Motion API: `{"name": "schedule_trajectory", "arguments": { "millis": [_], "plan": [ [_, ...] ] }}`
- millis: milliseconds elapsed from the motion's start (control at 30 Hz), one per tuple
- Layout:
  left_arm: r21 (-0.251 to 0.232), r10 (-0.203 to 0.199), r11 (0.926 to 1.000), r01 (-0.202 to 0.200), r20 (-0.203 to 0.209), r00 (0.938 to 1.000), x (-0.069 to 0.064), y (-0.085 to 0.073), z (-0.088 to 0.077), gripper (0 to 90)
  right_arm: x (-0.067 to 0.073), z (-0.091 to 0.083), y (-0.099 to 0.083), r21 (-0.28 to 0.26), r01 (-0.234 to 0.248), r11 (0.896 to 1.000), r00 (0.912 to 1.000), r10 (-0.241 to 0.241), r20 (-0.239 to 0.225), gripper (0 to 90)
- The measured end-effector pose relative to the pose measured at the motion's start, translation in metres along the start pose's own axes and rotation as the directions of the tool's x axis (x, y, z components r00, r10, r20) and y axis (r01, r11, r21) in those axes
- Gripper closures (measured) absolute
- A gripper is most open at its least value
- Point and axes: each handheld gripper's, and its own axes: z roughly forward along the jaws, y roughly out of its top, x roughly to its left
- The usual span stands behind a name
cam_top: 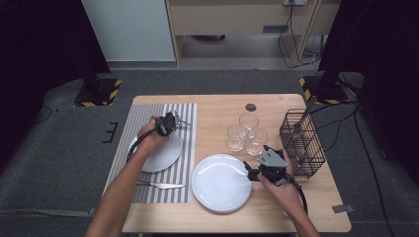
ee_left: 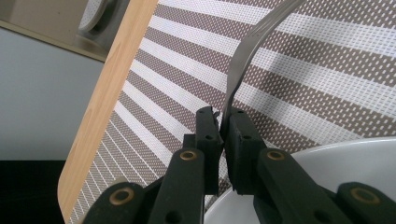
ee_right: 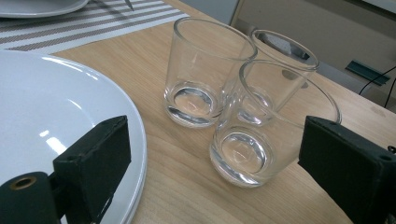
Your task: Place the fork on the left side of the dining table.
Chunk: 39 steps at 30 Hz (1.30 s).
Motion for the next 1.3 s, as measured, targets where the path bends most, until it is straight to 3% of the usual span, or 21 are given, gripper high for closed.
{"name": "schedule_trajectory", "arguments": {
  "millis": [433,1300],
  "plan": [
    [0.018,-0.015,0.9997,0.015,0.006,0.9999,0.0009,-0.0019,0.0002,81.7,-0.0002,0.0001,0.0,0.0,-0.002,1.0,1.0,0.002,0.0,9.2],
    [-0.001,-0.026,0.9997,0.026,0.0,0.9997,0.0,-0.0039,-0.0074,80.5,0.0008,-0.0002,-0.0002,0.005,-0.003,1.0,1.0,0.003,-0.004,9.0]
  ]
}}
